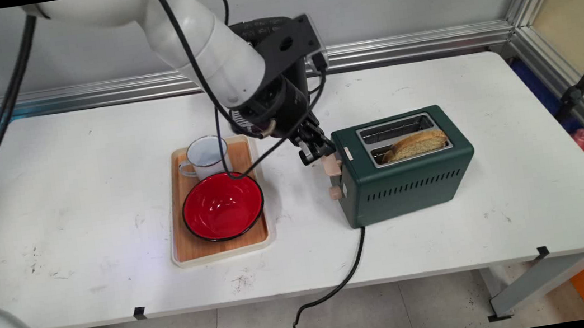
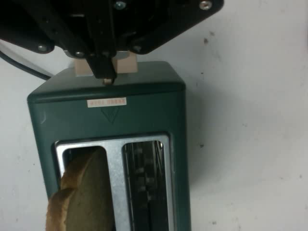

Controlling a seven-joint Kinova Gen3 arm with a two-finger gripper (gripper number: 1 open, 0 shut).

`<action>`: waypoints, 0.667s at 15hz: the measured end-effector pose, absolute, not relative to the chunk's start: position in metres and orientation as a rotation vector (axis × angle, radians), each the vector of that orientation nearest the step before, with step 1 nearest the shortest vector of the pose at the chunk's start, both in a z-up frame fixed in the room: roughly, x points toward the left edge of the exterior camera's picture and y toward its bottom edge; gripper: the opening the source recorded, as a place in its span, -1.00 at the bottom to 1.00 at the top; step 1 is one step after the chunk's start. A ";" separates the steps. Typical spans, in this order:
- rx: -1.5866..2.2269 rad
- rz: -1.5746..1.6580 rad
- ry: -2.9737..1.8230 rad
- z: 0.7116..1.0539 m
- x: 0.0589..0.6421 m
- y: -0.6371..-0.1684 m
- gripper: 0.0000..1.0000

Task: Press the toaster switch

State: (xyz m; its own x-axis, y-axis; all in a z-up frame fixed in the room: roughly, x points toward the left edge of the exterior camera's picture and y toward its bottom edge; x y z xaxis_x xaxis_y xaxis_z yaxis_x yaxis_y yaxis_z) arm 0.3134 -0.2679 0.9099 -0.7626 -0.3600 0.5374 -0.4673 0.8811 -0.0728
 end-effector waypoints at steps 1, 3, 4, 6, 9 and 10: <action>0.599 0.272 -2.529 0.905 0.312 -0.270 -1.00; 0.599 0.266 -2.536 0.897 0.309 -0.273 -1.00; 0.600 0.263 -2.539 0.893 0.308 -0.274 -1.00; 0.601 0.254 -2.547 0.885 0.306 -0.276 -1.00; 0.604 0.242 -2.559 0.876 0.305 -0.279 -1.00; 0.605 0.236 -2.564 0.872 0.305 -0.280 -1.00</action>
